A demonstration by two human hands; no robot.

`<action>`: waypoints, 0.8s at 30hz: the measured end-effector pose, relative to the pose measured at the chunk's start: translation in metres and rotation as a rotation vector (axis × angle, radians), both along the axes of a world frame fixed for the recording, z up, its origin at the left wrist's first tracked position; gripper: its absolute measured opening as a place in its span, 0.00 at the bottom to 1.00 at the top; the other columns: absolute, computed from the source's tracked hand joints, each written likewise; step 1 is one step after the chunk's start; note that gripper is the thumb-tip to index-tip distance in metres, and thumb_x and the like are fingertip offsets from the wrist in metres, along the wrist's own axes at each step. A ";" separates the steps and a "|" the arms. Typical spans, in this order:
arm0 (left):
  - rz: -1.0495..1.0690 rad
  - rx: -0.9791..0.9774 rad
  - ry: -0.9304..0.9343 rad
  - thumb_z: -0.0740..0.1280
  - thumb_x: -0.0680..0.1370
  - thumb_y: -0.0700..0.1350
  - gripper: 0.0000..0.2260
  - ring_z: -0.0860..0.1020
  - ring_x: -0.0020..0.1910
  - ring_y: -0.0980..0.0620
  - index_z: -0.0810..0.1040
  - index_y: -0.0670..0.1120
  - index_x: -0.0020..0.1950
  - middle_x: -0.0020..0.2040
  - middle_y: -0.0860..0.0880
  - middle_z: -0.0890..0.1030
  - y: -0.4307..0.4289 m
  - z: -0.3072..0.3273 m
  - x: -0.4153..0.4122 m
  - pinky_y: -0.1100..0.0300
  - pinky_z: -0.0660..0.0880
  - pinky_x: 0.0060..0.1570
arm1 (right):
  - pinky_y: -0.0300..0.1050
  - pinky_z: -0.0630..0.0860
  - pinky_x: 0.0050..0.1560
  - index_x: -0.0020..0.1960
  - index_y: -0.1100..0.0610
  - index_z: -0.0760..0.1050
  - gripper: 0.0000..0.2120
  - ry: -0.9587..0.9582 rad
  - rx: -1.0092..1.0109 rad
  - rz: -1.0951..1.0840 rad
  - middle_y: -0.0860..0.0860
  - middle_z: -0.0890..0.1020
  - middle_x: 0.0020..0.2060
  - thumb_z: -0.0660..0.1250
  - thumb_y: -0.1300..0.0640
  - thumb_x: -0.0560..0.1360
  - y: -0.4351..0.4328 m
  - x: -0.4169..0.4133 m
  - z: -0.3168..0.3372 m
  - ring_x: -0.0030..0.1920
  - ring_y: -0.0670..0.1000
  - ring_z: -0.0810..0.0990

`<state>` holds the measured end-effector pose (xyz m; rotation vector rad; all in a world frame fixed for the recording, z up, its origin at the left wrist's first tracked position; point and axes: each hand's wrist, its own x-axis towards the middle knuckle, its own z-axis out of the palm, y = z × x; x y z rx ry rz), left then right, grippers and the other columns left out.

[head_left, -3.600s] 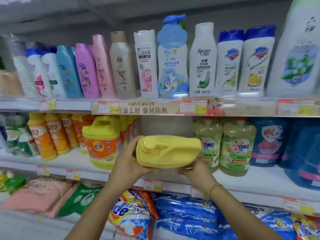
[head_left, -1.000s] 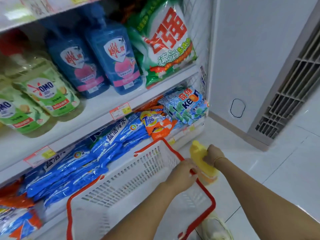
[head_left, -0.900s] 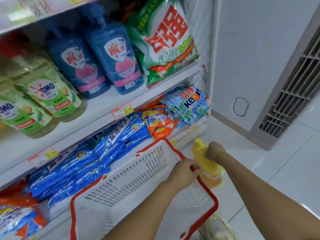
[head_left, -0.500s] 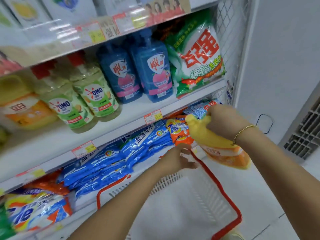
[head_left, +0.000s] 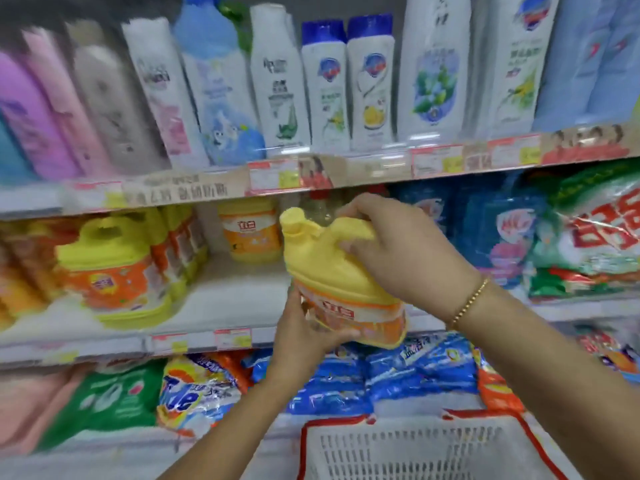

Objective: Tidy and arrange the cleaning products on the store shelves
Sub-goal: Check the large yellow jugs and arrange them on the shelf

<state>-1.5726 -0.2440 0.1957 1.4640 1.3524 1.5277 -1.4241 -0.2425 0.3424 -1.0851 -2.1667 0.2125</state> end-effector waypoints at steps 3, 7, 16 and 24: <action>0.190 0.098 -0.019 0.80 0.61 0.32 0.36 0.77 0.49 0.70 0.68 0.54 0.60 0.56 0.54 0.78 0.002 0.001 -0.053 0.73 0.75 0.44 | 0.44 0.66 0.51 0.60 0.51 0.74 0.15 0.080 0.056 0.146 0.50 0.81 0.53 0.69 0.56 0.73 -0.004 -0.050 -0.009 0.55 0.52 0.76; 0.318 0.168 -0.051 0.77 0.65 0.30 0.39 0.76 0.51 0.71 0.63 0.47 0.71 0.62 0.51 0.74 0.023 -0.002 -0.105 0.75 0.73 0.44 | 0.40 0.63 0.47 0.59 0.50 0.76 0.16 0.137 0.088 0.303 0.43 0.80 0.52 0.70 0.59 0.72 0.013 -0.100 -0.027 0.52 0.44 0.72; 0.430 0.076 0.016 0.82 0.60 0.38 0.39 0.74 0.51 0.73 0.65 0.50 0.65 0.57 0.58 0.75 0.075 -0.037 -0.169 0.78 0.69 0.45 | 0.36 0.64 0.52 0.61 0.51 0.77 0.16 0.143 0.058 0.332 0.45 0.81 0.55 0.69 0.57 0.74 0.104 -0.173 -0.066 0.55 0.51 0.76; 0.409 -0.073 0.118 0.83 0.59 0.44 0.36 0.78 0.49 0.58 0.66 0.48 0.60 0.54 0.54 0.77 0.121 -0.034 -0.206 0.75 0.73 0.43 | 0.18 0.61 0.51 0.68 0.56 0.66 0.29 0.661 -0.154 0.145 0.44 0.73 0.54 0.74 0.54 0.71 0.168 -0.215 -0.097 0.50 0.35 0.72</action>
